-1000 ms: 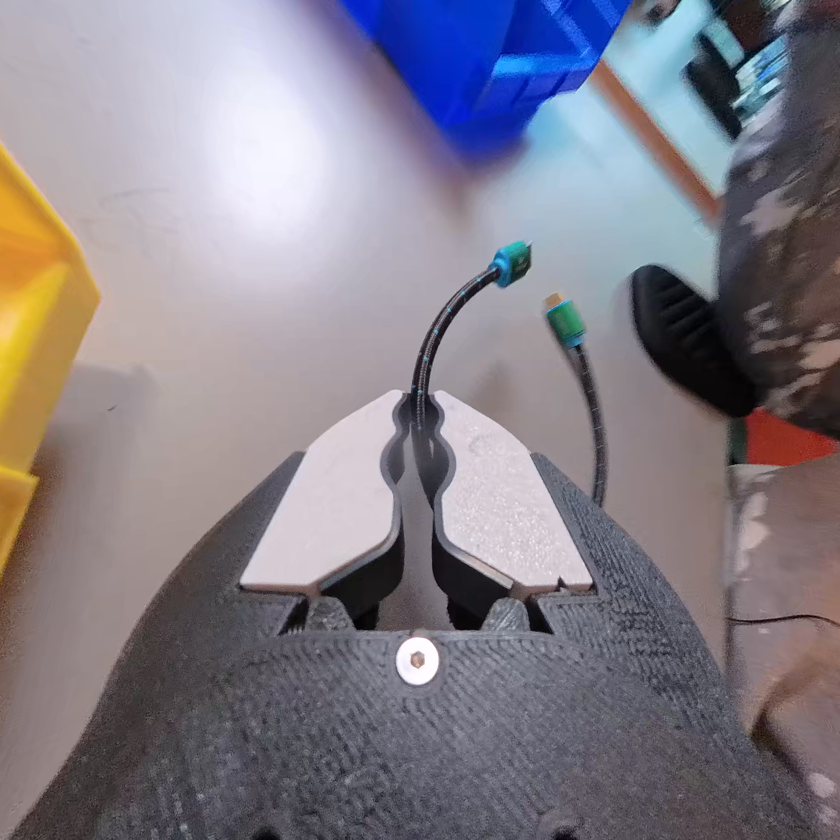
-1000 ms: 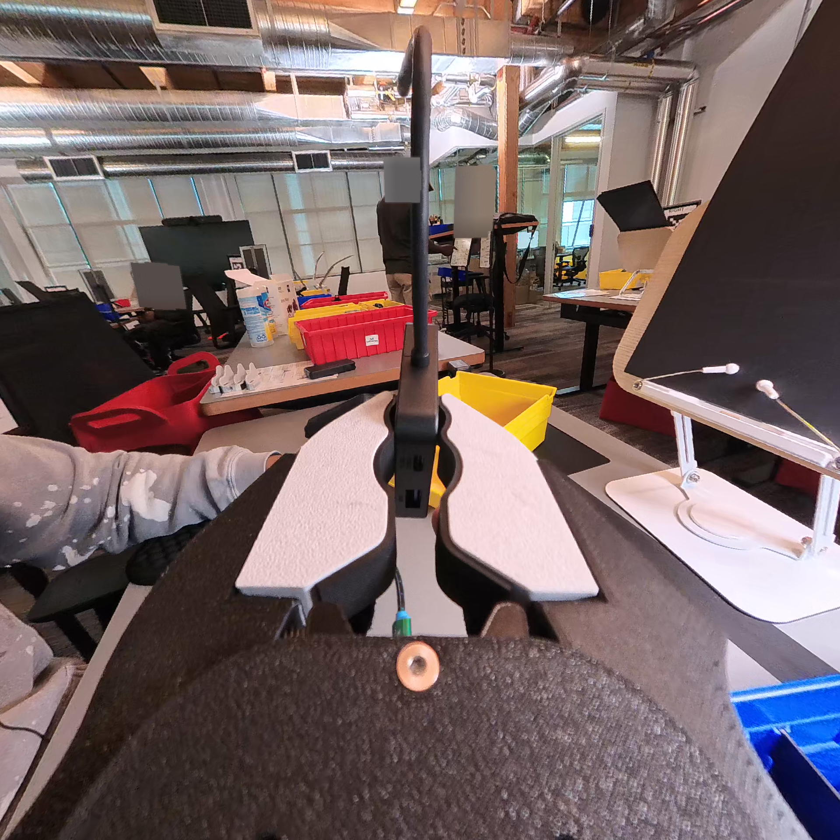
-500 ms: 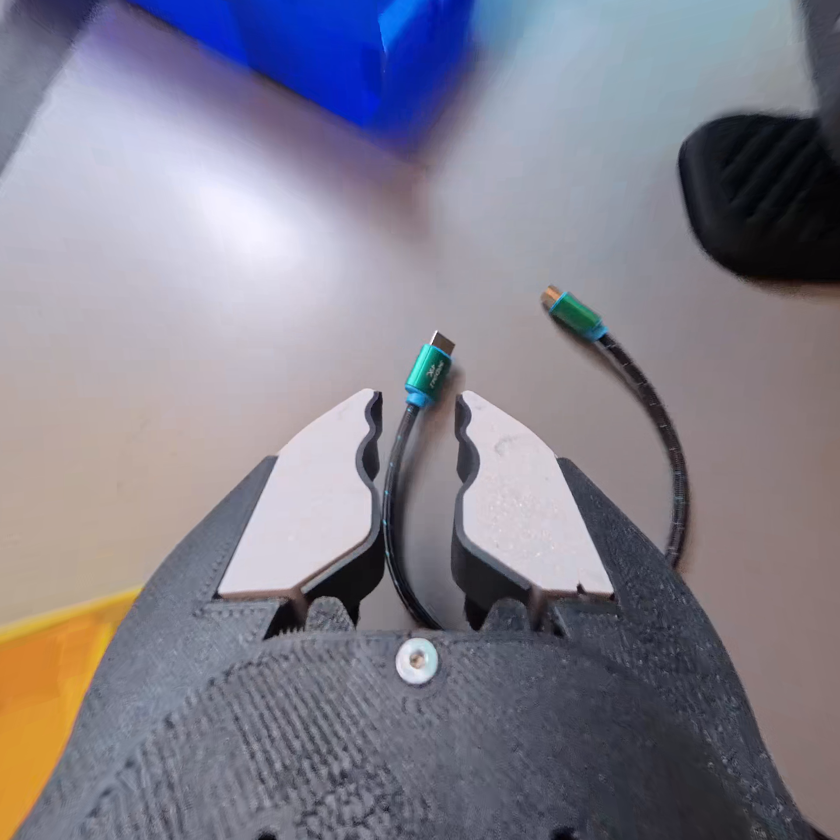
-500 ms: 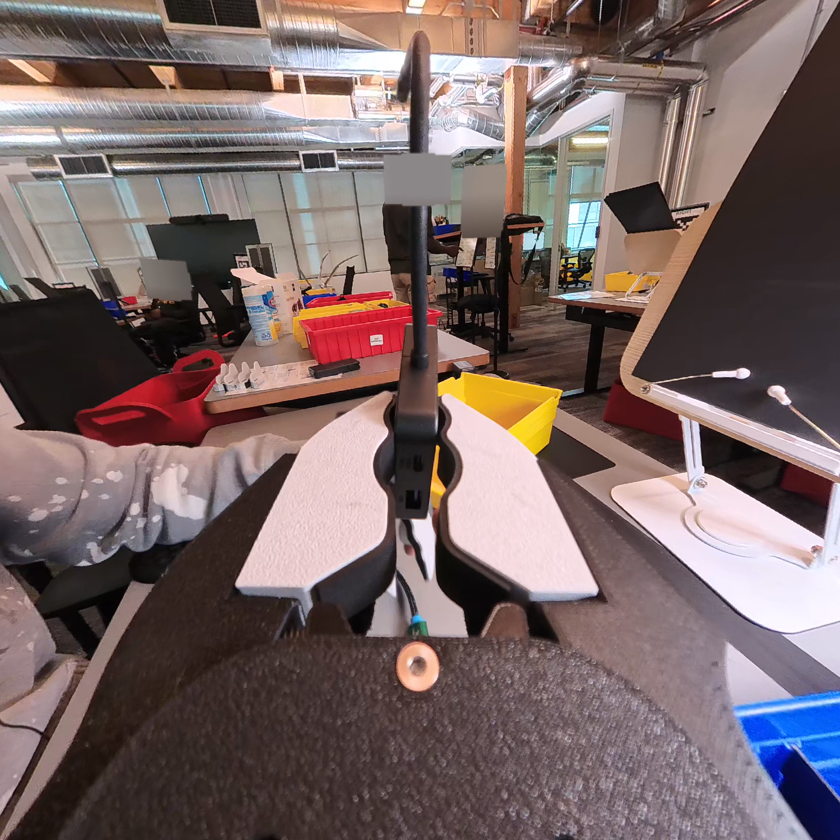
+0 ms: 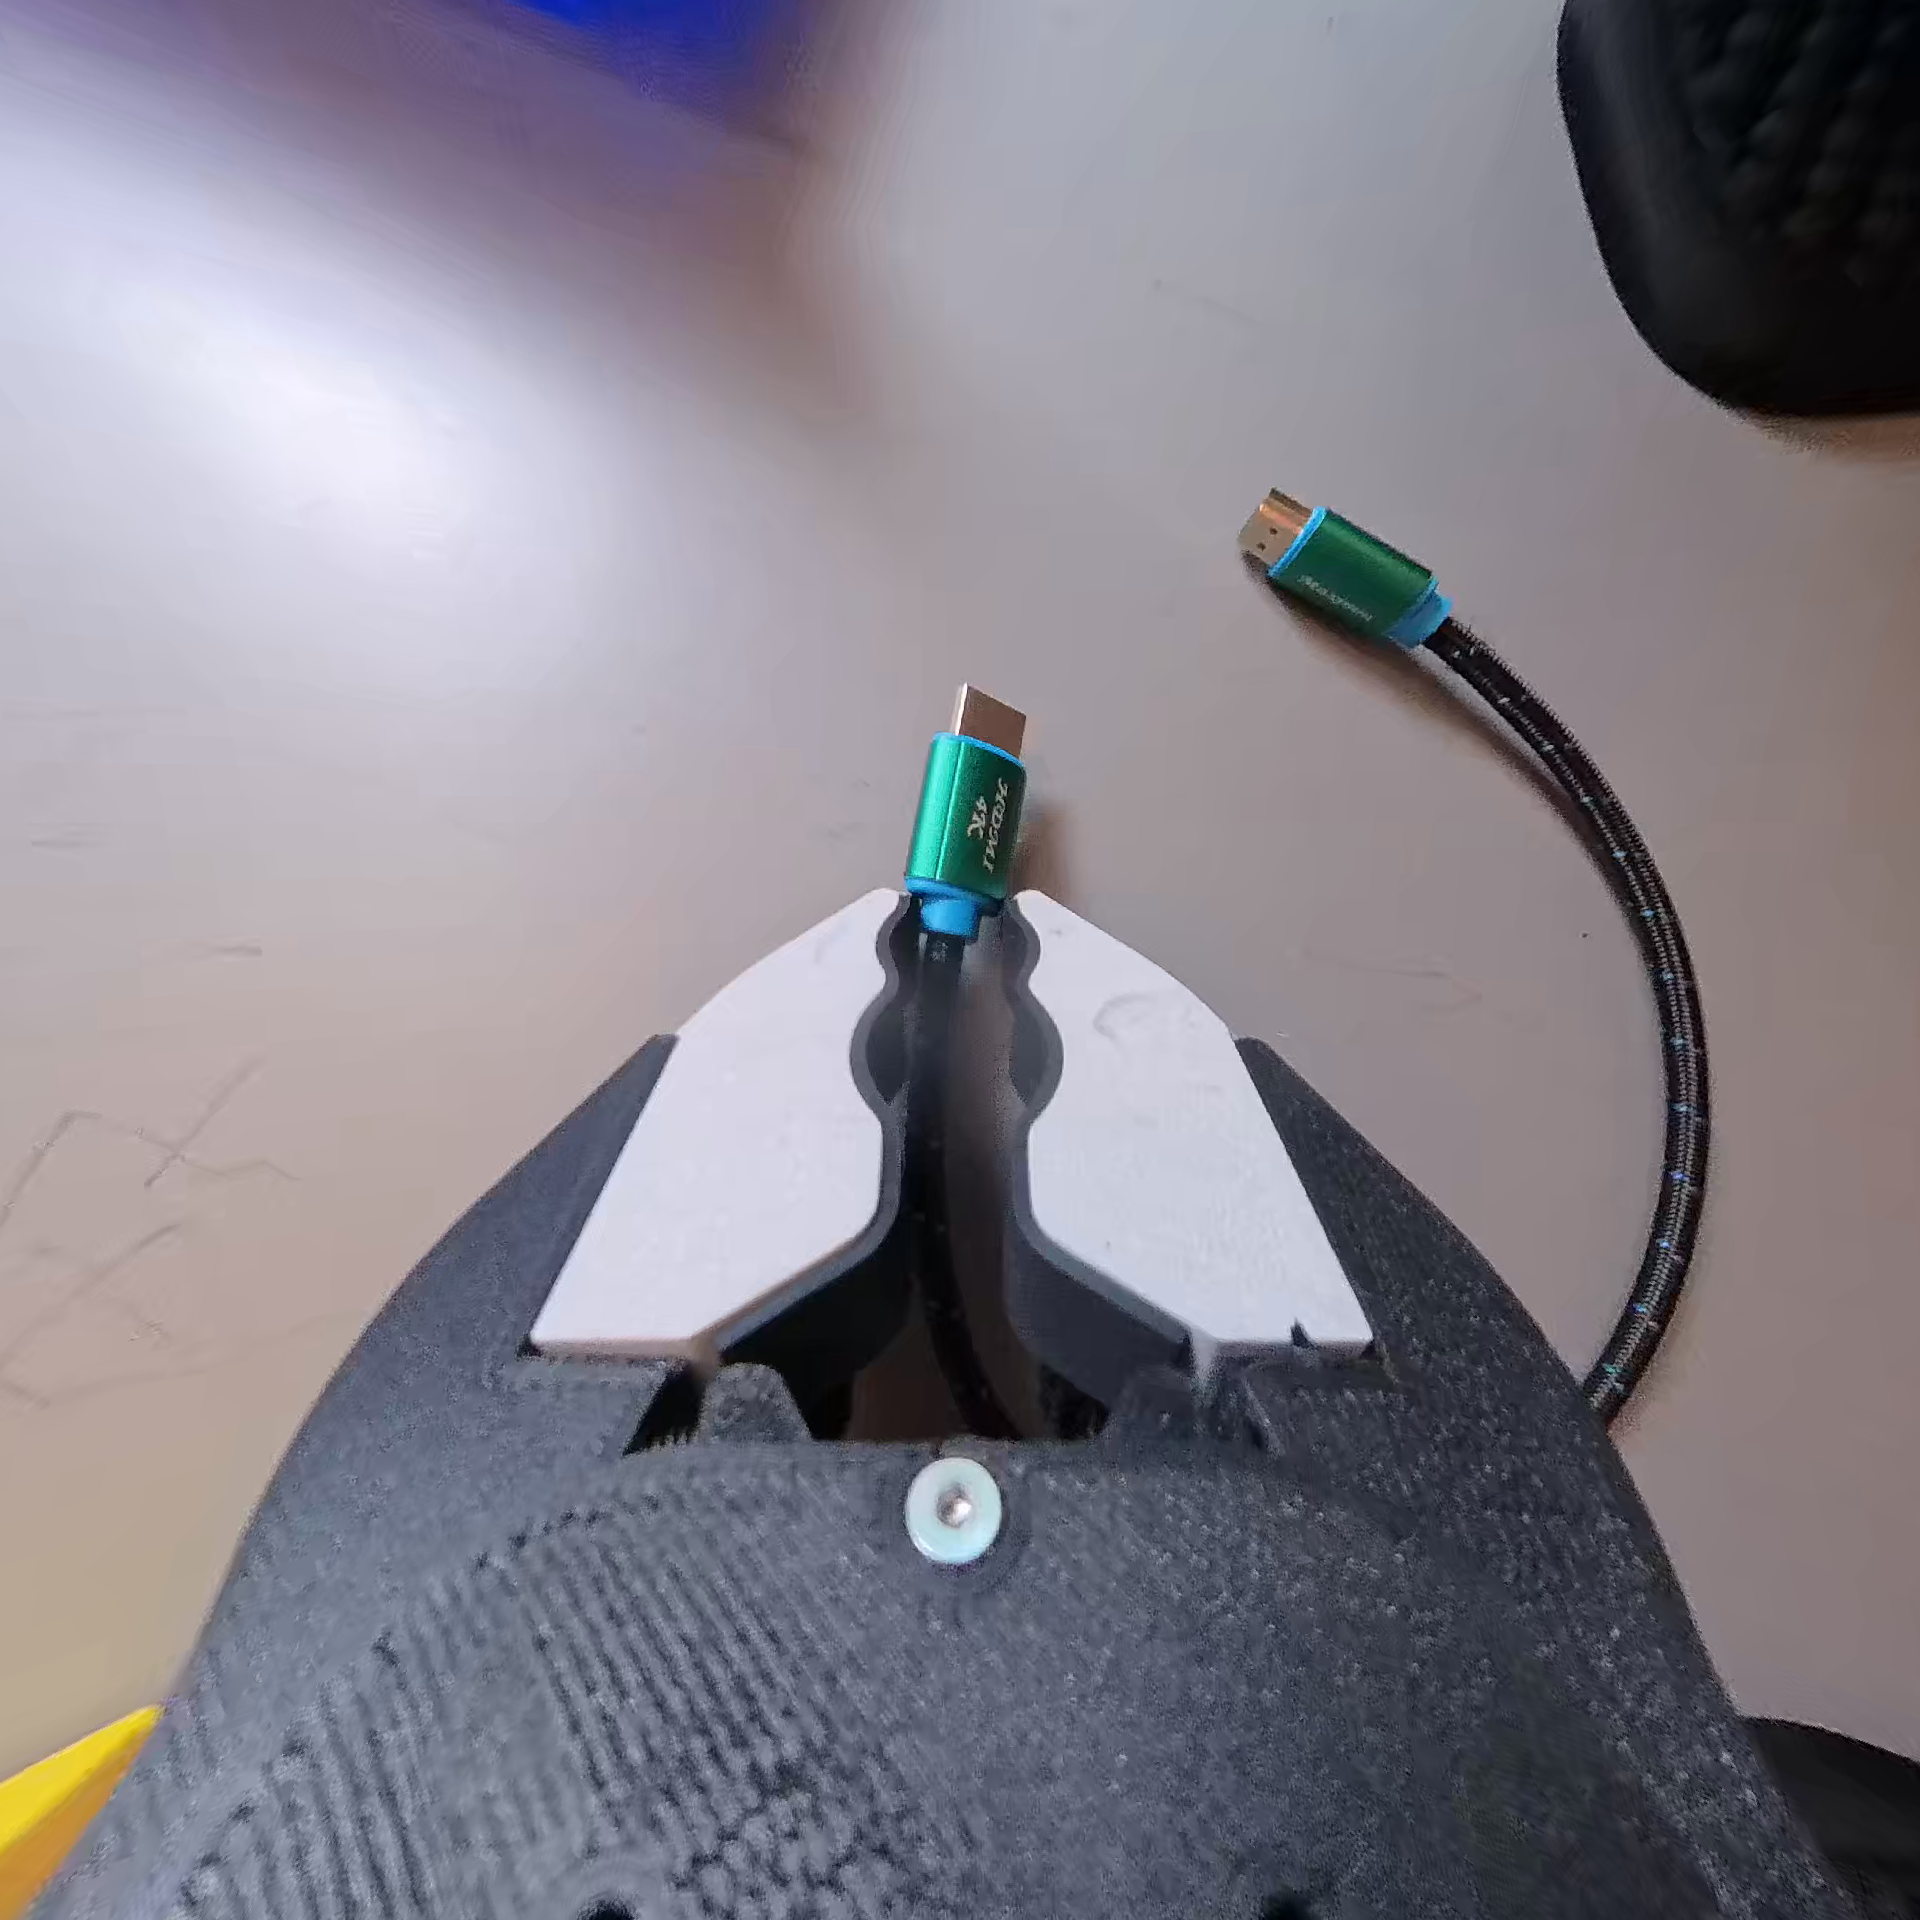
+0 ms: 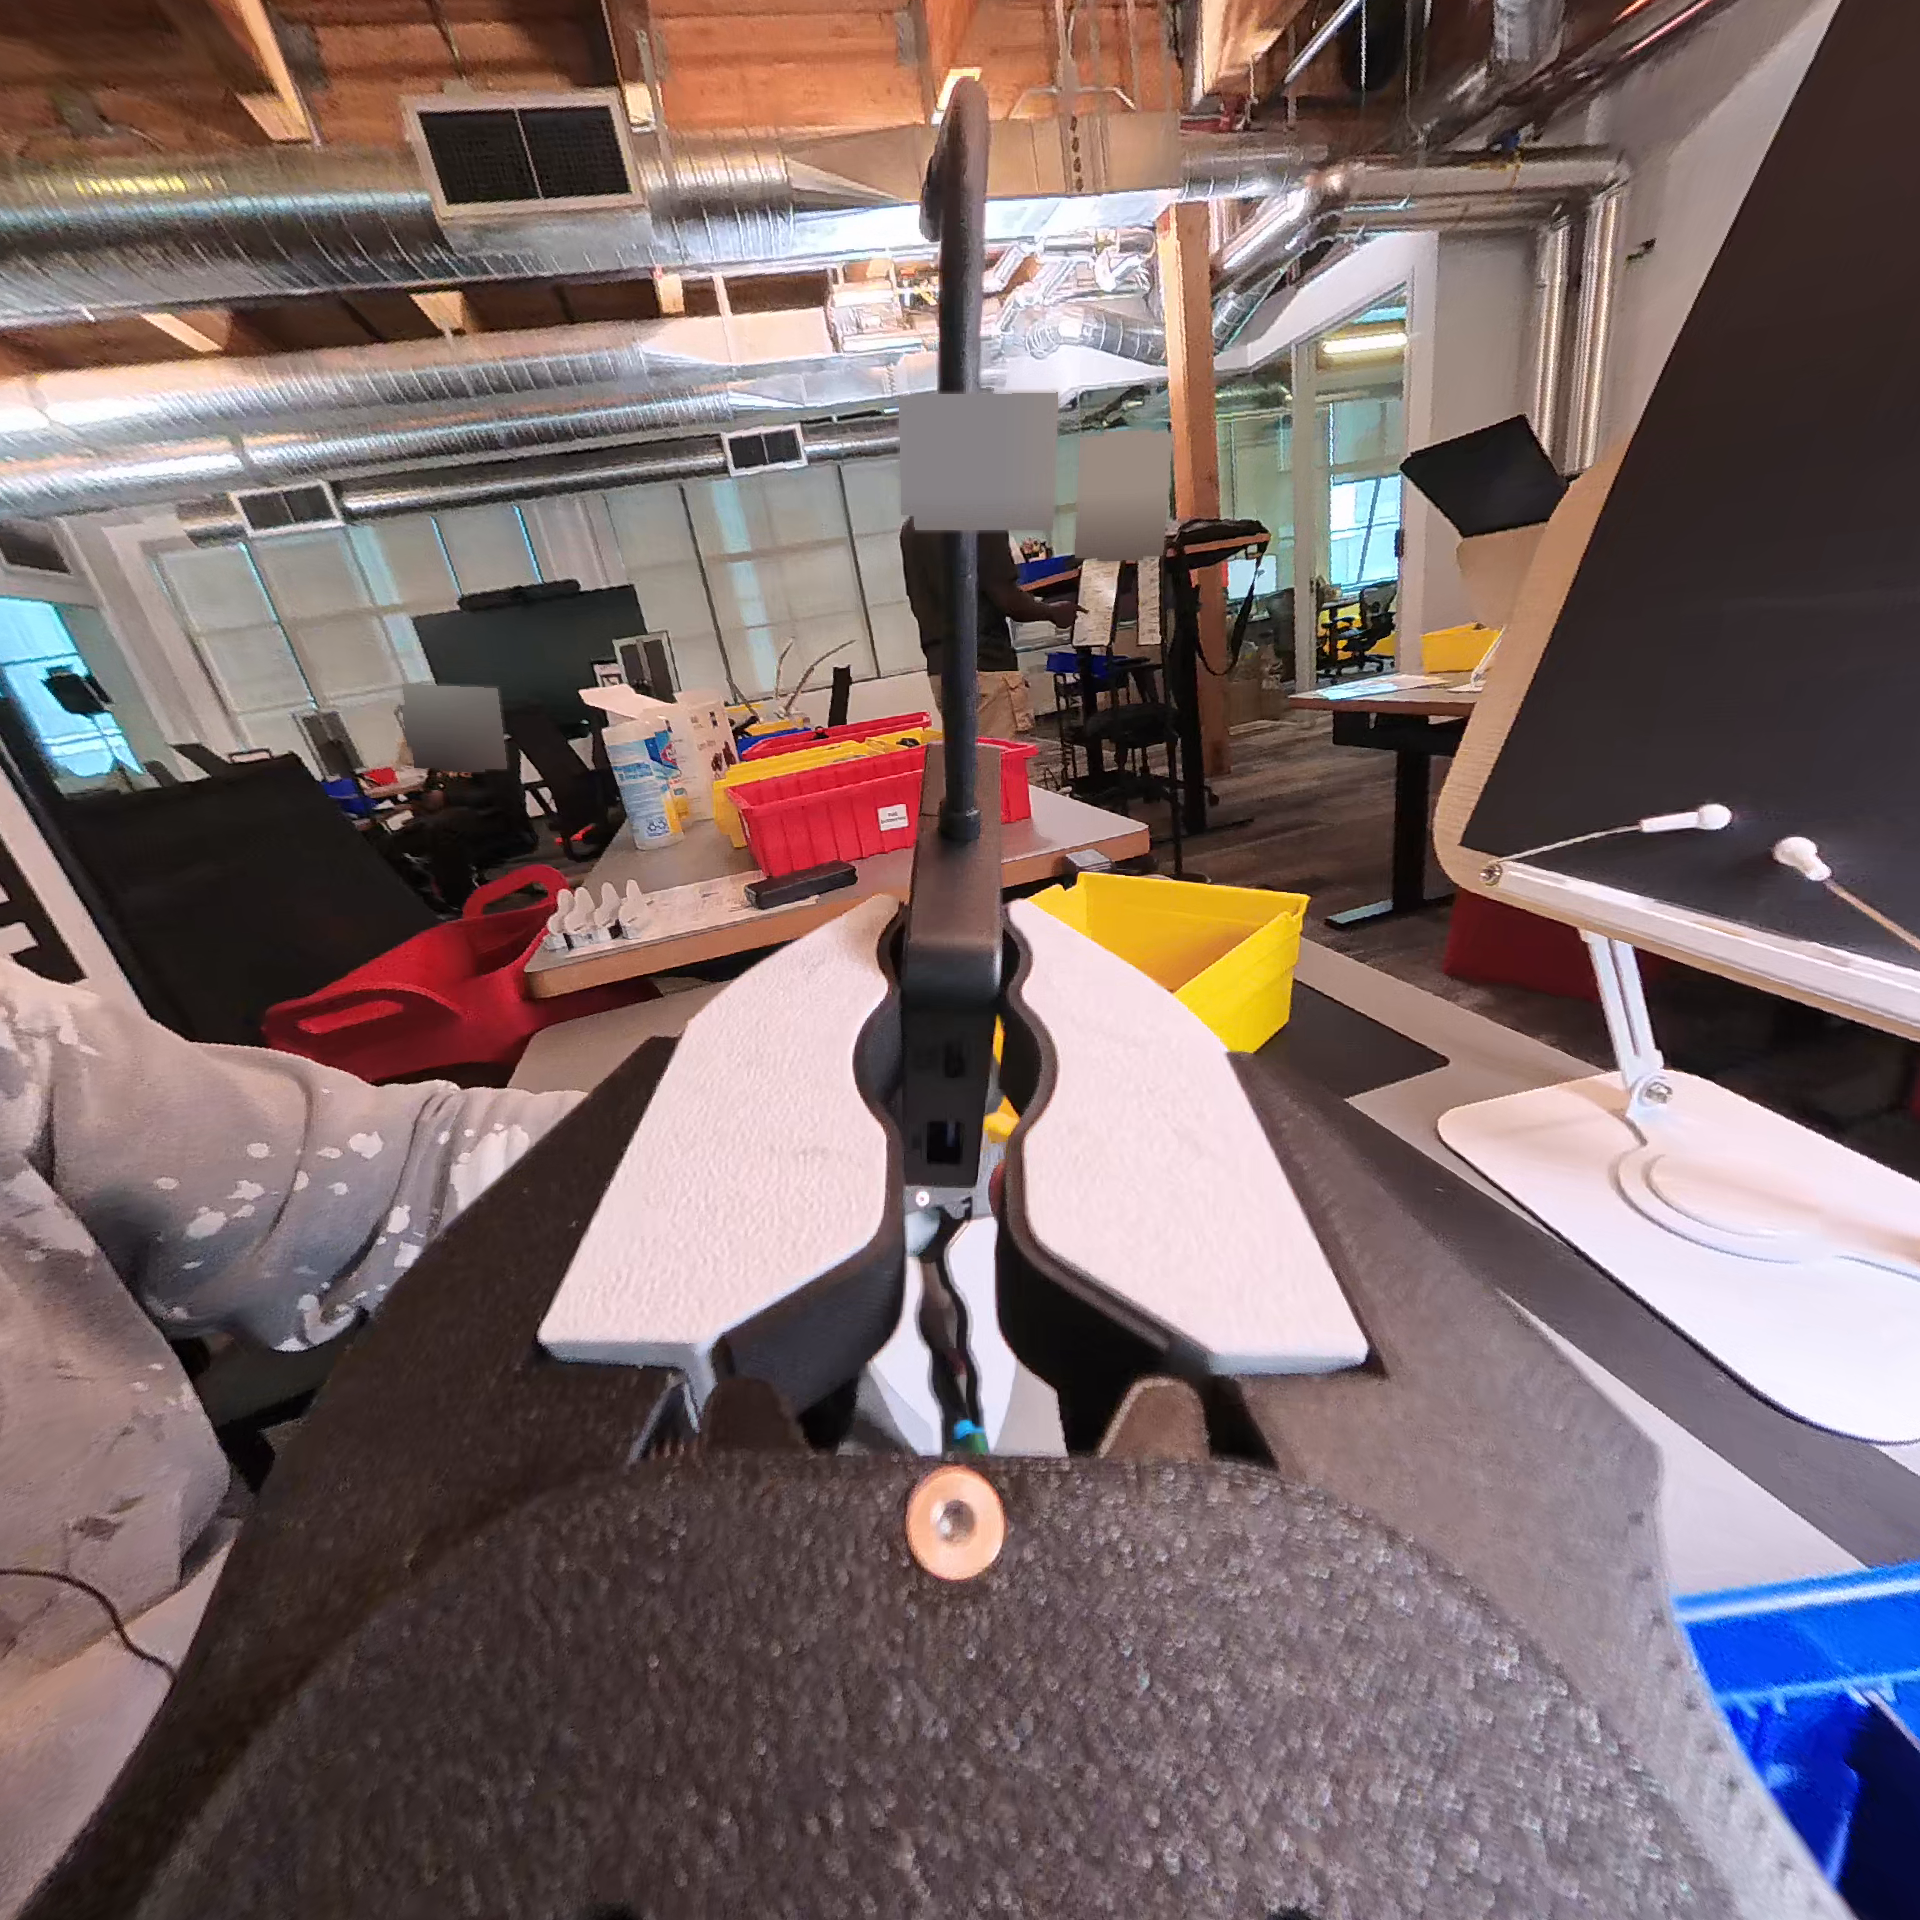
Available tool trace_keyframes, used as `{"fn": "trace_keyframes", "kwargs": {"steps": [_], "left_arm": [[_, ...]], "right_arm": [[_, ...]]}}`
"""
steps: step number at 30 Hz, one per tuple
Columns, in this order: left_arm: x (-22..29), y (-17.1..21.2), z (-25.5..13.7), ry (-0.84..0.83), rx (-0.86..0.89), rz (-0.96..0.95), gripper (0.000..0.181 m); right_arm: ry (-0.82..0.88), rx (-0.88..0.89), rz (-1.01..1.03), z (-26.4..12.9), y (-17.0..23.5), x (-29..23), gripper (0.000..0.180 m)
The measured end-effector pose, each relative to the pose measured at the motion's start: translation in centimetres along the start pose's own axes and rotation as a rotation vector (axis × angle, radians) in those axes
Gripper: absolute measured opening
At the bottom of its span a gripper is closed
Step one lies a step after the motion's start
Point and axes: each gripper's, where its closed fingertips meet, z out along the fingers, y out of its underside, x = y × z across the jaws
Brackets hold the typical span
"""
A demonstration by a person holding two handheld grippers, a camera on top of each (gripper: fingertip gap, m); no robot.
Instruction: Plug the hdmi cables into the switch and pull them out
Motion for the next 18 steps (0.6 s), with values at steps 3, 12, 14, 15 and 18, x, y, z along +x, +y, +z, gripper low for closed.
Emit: {"fn": "trace_keyframes", "kwargs": {"steps": [3,12,14,15,18], "left_arm": [[-0.4,-2.2,-2.6,0.008,0.162,-0.040,0.016],[4.9,-11.9,-16.7,0.026,0.757,0.077,0.010],[6.6,-13.0,-18.5,0.029,0.812,0.122,0.010],[7.5,-13.4,-19.3,0.044,0.834,0.137,0.010],[9.5,-14.2,-20.6,0.095,0.873,0.169,0.010]], "right_arm": [[-0.029,0.019,-0.005,-0.1,-0.6,-0.8,0.014],[-0.488,0.187,0.108,-1.2,-1.8,-6.3,0.013],[-0.550,0.194,0.126,-1.3,-1.6,-7.0,0.013],[-0.568,0.189,0.131,-1.2,-1.3,-7.2,0.013],[-0.593,0.165,0.140,-0.9,-0.6,-7.5,0.013]]}}
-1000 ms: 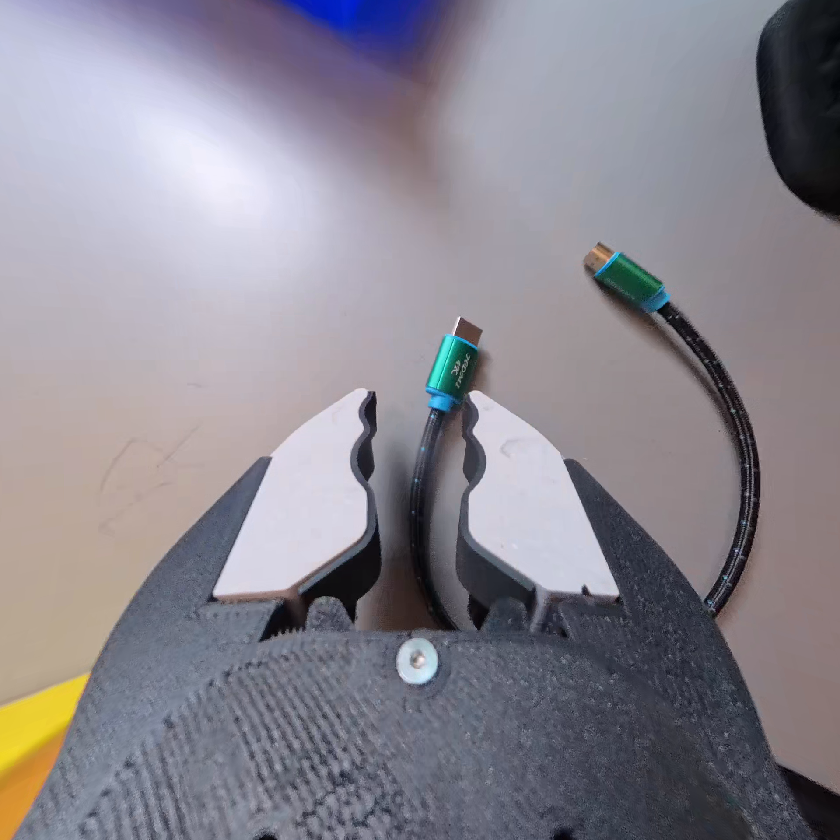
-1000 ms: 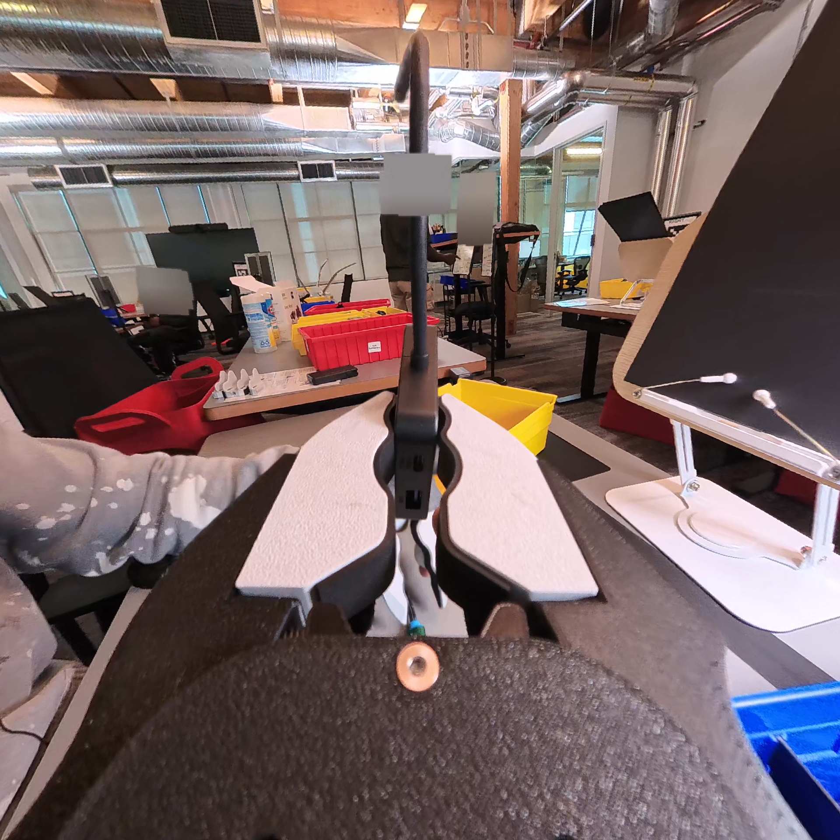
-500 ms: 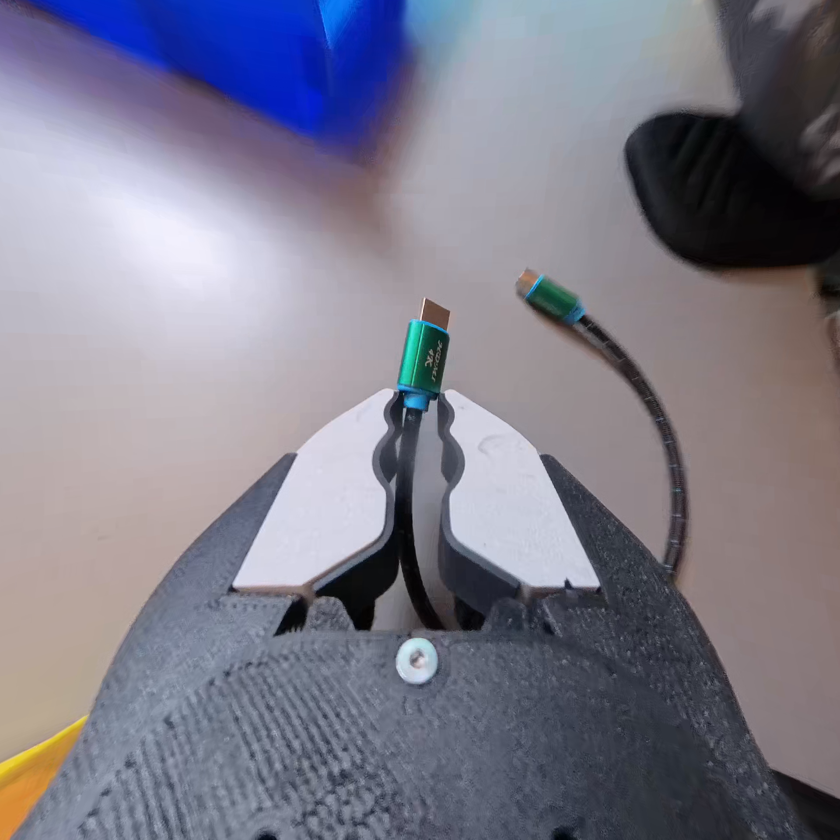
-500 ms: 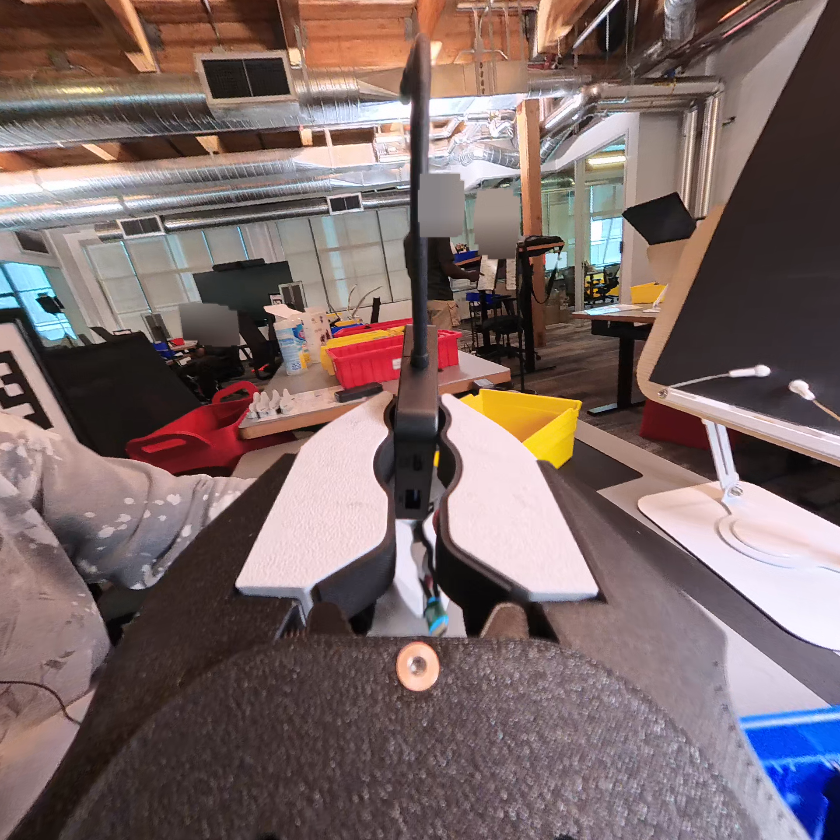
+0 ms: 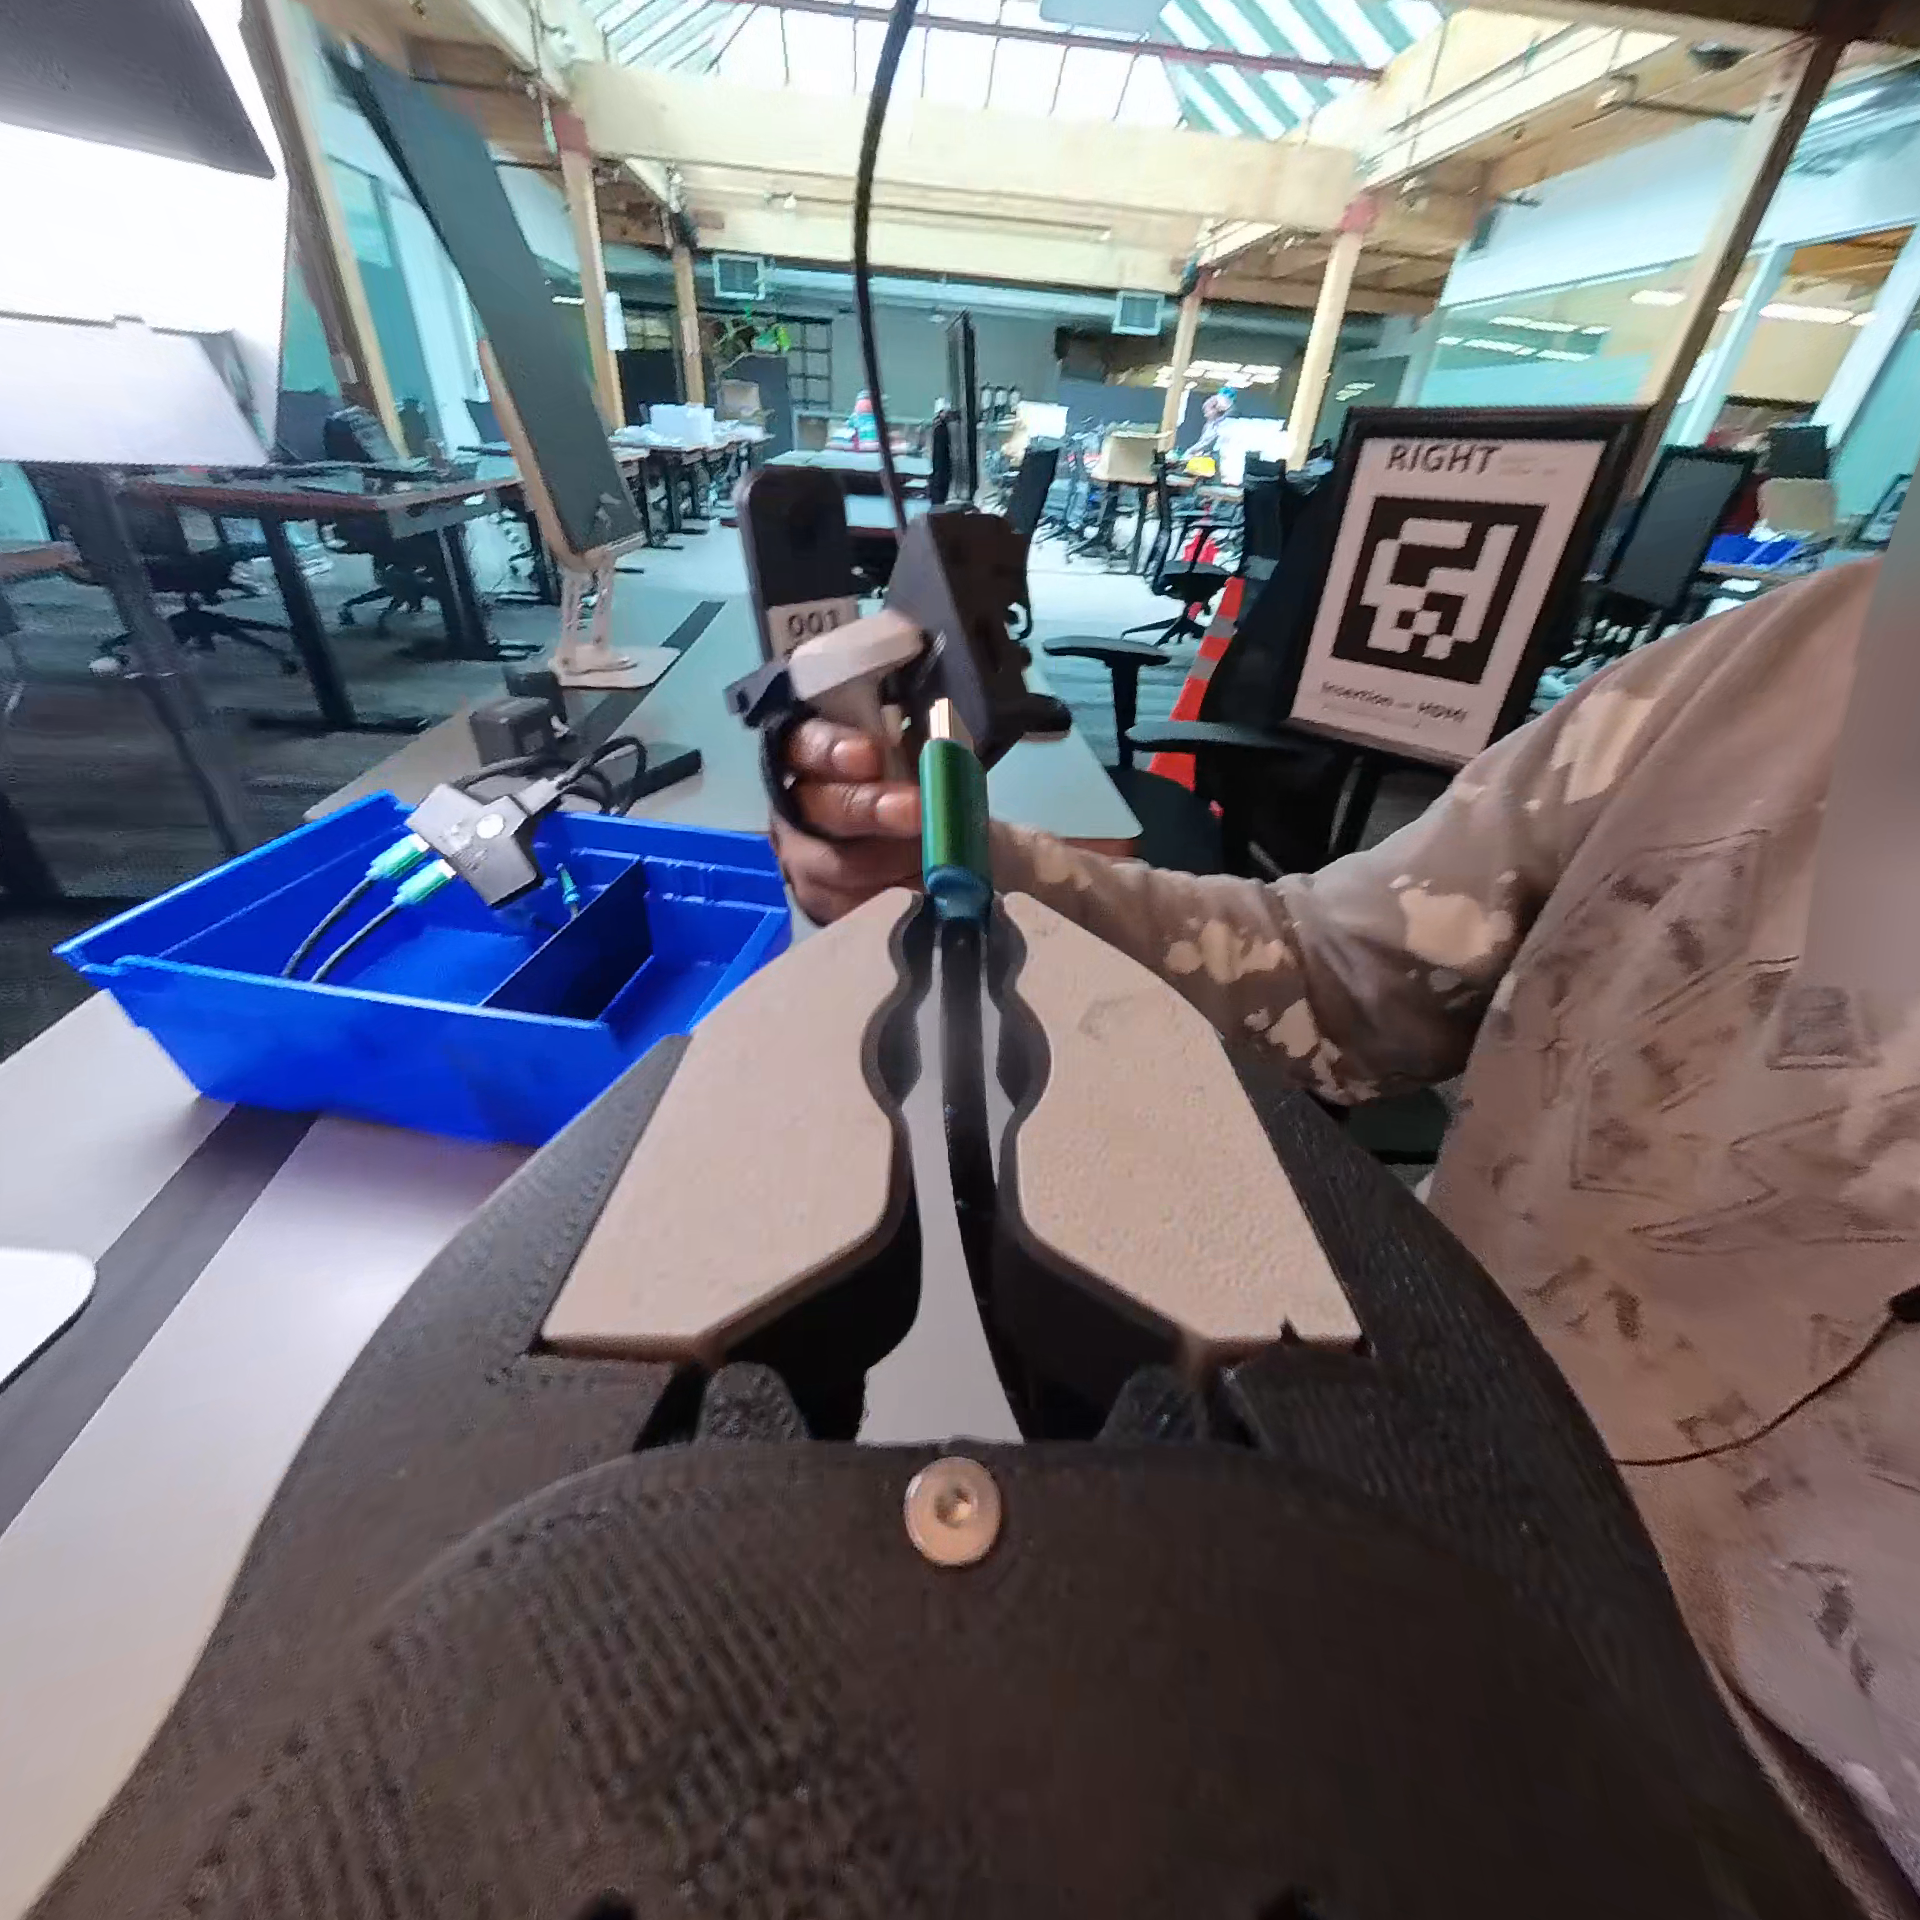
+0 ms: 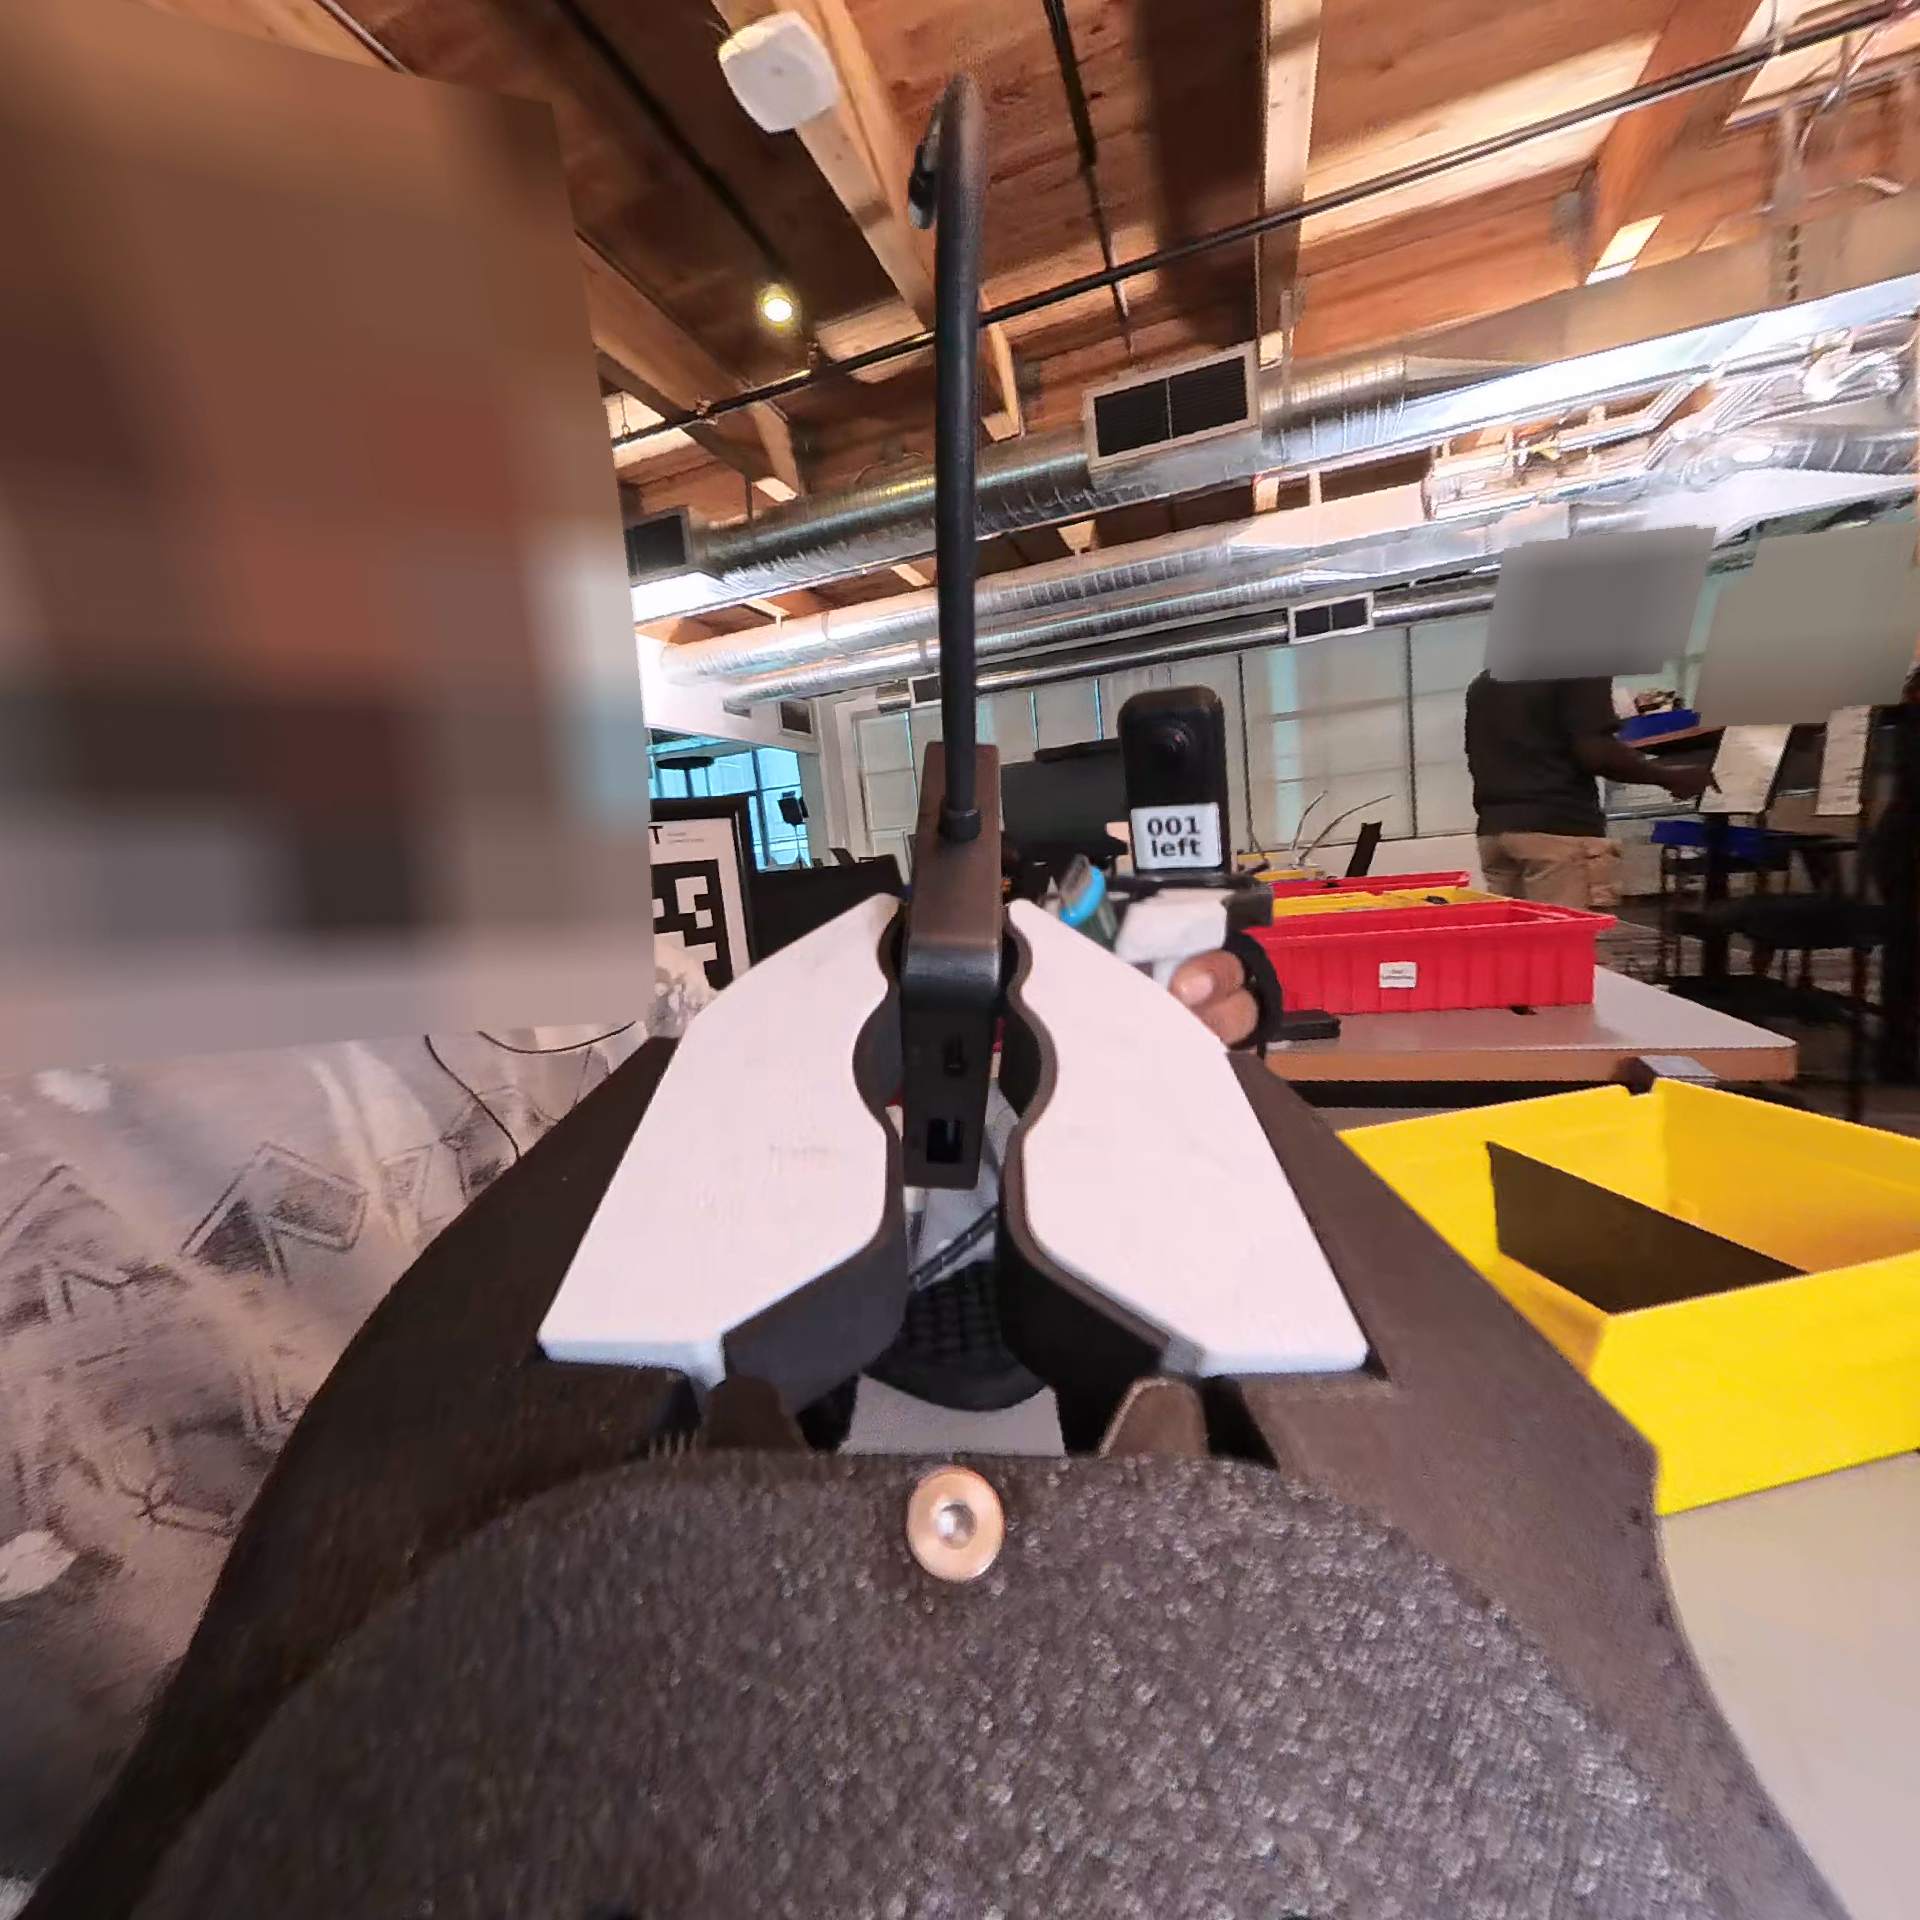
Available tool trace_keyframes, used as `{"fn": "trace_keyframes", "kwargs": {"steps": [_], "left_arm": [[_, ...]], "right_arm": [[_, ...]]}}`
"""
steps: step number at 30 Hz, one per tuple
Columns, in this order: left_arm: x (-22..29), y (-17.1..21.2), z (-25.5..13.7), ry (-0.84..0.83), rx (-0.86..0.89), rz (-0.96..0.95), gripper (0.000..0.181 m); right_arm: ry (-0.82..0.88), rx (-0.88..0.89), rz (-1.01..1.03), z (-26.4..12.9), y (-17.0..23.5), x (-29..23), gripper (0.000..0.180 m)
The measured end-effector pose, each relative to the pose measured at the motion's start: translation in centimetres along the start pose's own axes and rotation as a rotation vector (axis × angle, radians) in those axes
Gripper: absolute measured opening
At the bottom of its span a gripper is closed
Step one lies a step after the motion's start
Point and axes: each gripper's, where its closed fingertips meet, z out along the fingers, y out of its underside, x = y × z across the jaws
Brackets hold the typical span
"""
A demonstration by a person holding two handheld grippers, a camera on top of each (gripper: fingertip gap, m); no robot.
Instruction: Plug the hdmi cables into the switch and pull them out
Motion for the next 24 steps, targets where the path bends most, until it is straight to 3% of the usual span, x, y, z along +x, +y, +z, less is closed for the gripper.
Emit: {"fn": "trace_keyframes", "kwargs": {"steps": [4,18,24], "left_arm": [[1.6,-0.9,0.5,0.083,0.037,-0.045,0.010],[1.8,0.6,2.9,0.124,-0.023,-0.188,0.010],[-2.0,7.7,3.3,-0.060,-0.344,-0.075,0.010]], "right_arm": [[-0.024,-0.010,0.019,0.3,0.6,0.0,0.013],[-0.018,-0.057,0.018,0.7,1.5,0.1,0.013],[0.062,-0.020,-0.027,-0.8,-0.1,0.6,0.013]]}}
